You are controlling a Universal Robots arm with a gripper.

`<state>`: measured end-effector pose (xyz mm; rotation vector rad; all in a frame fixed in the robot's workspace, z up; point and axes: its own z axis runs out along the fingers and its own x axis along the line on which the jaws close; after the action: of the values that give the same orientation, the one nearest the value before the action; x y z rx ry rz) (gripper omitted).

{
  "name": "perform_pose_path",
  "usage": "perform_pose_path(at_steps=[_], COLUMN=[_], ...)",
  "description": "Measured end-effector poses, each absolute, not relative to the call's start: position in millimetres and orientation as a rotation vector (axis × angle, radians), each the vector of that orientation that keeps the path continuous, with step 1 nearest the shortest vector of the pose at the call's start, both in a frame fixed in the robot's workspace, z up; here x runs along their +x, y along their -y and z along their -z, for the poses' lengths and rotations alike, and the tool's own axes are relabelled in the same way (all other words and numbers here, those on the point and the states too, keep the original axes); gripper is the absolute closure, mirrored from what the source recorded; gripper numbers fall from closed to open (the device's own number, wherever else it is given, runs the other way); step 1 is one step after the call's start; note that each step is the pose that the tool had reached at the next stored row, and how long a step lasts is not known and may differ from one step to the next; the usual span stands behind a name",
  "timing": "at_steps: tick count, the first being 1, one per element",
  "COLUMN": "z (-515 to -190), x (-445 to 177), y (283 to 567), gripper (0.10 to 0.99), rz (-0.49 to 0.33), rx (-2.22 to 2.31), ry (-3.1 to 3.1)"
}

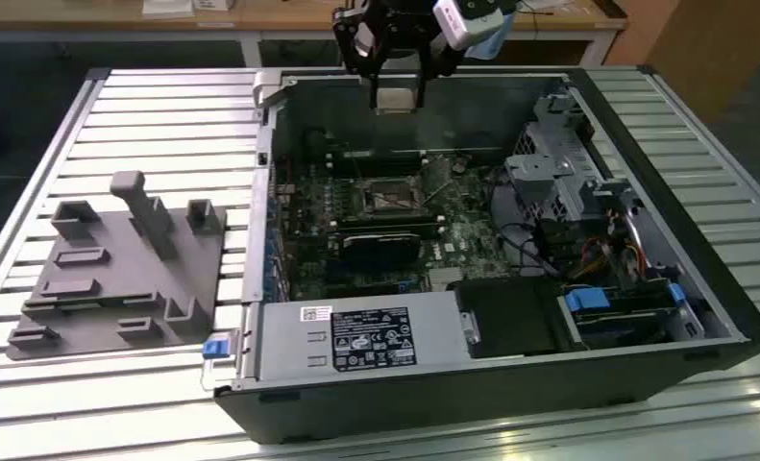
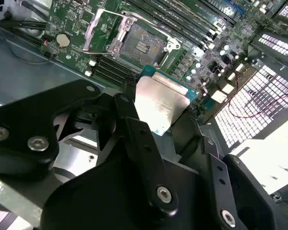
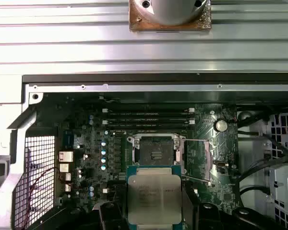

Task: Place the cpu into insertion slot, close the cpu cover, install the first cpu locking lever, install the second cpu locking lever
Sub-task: 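Place the cpu into insertion slot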

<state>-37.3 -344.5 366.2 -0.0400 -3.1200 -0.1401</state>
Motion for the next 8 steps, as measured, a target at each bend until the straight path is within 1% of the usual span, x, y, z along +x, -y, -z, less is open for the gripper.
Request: perform_pose_path(at_steps=[8], z=[-366.2], x=[-37.3], y=[344.5], gripper=[0.545], rz=[0.140], rx=[-0.040], ry=[3.120])
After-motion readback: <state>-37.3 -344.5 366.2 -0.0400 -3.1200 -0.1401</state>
